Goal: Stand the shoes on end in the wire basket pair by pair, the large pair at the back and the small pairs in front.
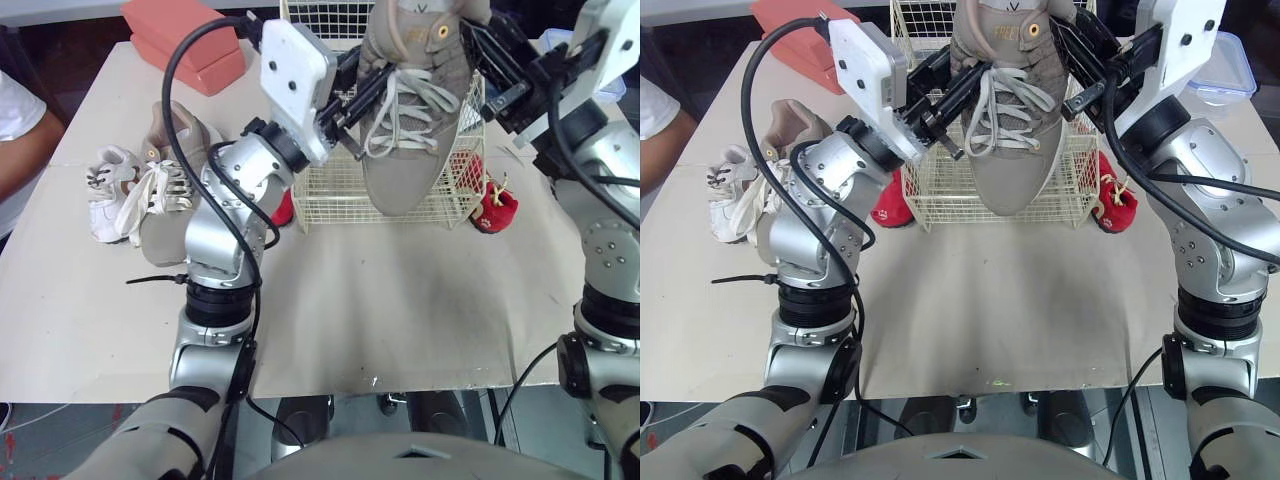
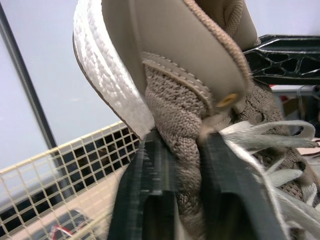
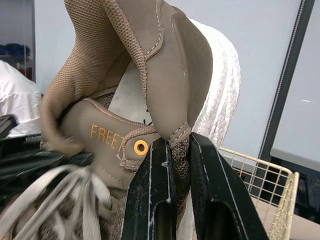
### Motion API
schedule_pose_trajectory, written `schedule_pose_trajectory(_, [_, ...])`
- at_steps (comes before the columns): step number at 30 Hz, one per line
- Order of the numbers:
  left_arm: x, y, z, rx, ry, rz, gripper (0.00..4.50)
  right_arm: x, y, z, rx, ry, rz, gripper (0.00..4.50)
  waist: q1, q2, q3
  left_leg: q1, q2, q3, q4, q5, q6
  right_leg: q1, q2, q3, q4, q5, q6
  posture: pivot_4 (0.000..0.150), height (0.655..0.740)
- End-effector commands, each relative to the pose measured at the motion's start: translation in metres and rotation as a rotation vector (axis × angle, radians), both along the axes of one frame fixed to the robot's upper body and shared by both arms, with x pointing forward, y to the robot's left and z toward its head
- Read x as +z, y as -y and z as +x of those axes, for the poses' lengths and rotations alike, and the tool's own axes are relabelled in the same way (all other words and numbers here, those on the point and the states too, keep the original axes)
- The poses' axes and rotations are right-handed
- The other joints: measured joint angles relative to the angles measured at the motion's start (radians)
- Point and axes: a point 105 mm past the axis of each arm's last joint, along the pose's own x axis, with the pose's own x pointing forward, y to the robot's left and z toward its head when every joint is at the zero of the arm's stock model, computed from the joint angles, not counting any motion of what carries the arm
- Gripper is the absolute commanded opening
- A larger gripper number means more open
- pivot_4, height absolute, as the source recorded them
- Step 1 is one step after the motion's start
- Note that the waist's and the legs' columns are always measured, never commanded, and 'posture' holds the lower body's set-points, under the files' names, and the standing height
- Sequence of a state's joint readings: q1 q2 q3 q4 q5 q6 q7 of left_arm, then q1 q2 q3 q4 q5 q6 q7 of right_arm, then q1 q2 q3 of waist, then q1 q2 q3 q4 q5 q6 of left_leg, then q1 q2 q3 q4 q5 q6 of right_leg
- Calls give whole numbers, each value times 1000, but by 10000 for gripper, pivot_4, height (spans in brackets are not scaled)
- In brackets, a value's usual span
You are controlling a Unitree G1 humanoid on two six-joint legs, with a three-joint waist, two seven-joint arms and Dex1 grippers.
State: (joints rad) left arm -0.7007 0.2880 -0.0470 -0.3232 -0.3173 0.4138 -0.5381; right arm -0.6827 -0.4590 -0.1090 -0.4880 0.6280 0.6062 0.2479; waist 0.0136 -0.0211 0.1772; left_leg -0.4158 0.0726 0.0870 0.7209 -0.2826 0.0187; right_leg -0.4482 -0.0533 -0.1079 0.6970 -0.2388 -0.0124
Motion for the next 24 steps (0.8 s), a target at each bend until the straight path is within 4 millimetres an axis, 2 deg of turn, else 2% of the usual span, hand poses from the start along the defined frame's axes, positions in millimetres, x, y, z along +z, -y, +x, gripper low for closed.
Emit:
schedule_pose_trajectory(1, [7,3,-10,-38,22,7,31014,31,2,-18,31,112,86,0,1,0,0,0,0,0,0,0,0,0,0,0,0,0,0,1500,6860])
schedule_pose_trajectory(4, [8,-10,-7,-18,5,19,44421,43,5,-19,30,148,162,0,0,0,0,0,0,0,0,0,0,0,0,0,0,0,0,1500,6860])
schedule_pose_trajectory(9, [7,-30,-7,-13,-34,48,44421,63,13,-21,7,230,265,0,-2,0,0,0,0,0,0,0,0,0,0,0,0,0,0,1500,6860])
schedule_pose_trajectory(16, [1,-52,-23,-130,-166,101,44421,91,24,-20,-69,444,344,0,-2,1,0,0,0,0,-1,0,0,-1,0,0,0,0,0,1500,6860])
schedule_pose_trajectory(20, [-4,-61,-28,-159,-239,142,44421,95,26,-9,-127,540,338,0,-2,1,0,0,0,0,-1,0,0,-1,0,0,0,0,0,1500,6860])
schedule_pose_trajectory(24, [0,-65,-40,-219,-302,141,44421,95,30,5,-167,620,334,0,-5,1,1,0,0,1,-1,0,0,-1,0,1,0,0,0,1500,6860])
